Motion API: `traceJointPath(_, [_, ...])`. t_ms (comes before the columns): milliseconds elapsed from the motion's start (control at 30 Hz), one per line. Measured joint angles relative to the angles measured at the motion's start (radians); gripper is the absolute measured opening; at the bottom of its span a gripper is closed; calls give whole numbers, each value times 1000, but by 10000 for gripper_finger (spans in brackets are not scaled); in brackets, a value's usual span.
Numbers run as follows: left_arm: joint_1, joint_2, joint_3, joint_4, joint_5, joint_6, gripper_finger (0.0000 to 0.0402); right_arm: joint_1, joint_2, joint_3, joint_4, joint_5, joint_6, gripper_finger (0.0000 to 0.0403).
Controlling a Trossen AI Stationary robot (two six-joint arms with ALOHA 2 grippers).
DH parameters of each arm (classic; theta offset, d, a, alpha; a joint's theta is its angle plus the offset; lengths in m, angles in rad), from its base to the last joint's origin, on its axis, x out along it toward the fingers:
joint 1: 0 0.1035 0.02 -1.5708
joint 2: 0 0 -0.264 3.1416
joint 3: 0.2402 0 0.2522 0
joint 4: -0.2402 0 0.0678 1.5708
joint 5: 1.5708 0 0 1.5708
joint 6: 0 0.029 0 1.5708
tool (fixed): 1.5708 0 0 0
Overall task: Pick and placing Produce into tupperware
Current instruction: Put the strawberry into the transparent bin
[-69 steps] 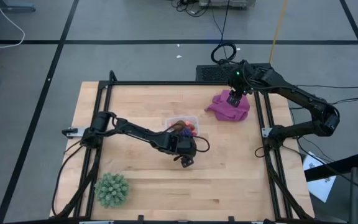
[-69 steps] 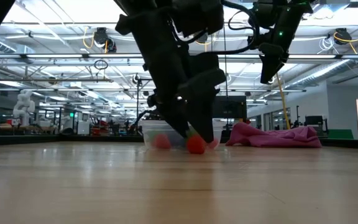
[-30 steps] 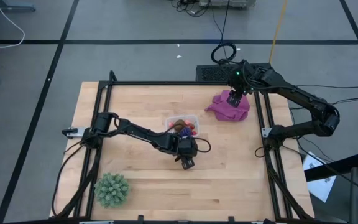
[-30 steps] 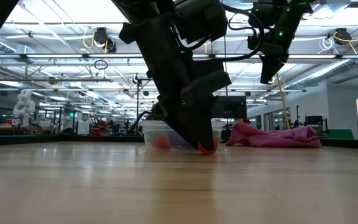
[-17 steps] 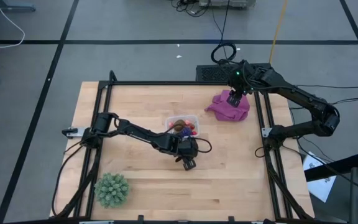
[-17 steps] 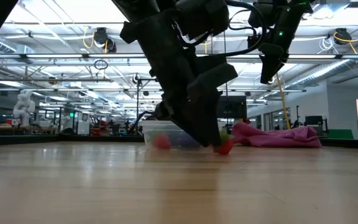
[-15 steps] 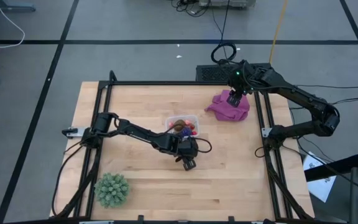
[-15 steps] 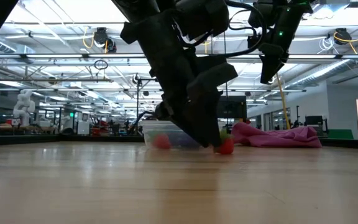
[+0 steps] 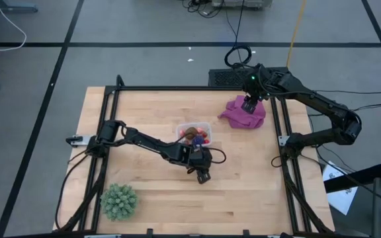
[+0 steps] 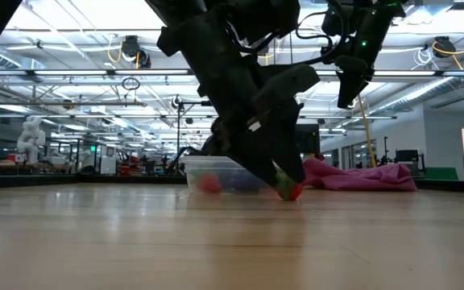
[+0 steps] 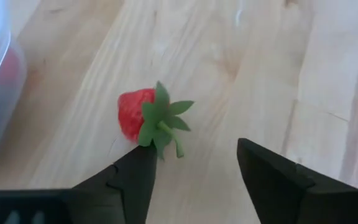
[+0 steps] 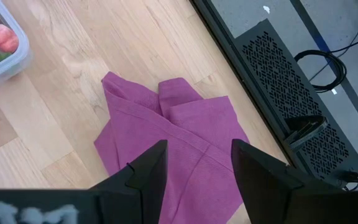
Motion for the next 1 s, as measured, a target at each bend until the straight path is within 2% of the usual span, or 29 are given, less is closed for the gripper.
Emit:
traceJointPath(267, [0, 0, 0, 4, -14, 9, 256, 0, 0, 0, -2, 0, 0, 169])
traceJointPath(600, [-1, 0, 3, -5, -6, 37, 258, 0, 0, 0, -2, 0, 0, 169])
traceJointPath(1000, [-7, -2, 122, -123, -66, 205, 257, 0, 0, 0, -1, 0, 0, 169])
